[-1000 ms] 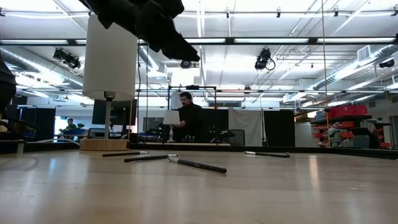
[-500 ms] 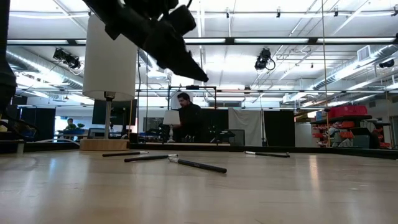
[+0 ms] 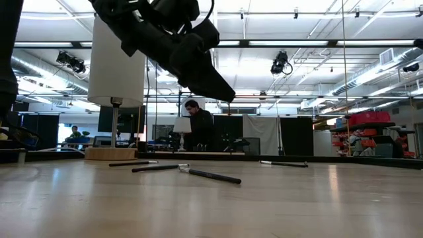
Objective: Pick & Place Makeup Supplies
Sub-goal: Put the silver makeup brush into the transparent organizer
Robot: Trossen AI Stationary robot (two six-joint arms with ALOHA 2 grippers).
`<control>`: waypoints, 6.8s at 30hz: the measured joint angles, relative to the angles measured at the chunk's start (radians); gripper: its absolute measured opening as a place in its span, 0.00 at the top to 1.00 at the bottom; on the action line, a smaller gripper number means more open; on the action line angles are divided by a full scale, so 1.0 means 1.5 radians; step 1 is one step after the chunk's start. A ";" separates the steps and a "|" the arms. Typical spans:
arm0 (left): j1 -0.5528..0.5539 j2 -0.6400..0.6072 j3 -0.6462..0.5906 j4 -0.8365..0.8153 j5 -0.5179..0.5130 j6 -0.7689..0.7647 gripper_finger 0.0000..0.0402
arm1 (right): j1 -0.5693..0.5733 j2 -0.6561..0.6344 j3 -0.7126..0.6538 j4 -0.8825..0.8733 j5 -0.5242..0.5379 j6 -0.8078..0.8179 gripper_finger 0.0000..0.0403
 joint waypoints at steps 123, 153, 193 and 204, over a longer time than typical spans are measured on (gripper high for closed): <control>-0.061 -0.393 -0.510 -0.001 -0.390 -0.530 0.42 | -0.679 0.317 -0.115 1.148 -0.080 -1.240 0.69; -0.055 -0.074 -0.509 0.336 -0.447 -0.457 0.42 | -0.677 0.316 -0.115 1.159 -0.082 -1.234 0.69; -0.012 0.084 -0.491 0.441 -0.337 -0.372 0.96 | -0.671 0.316 -0.115 1.143 -0.082 -1.213 0.69; -0.016 0.089 -0.505 0.520 -0.266 -0.365 0.97 | -0.667 0.288 -0.115 1.046 -0.079 -1.211 0.69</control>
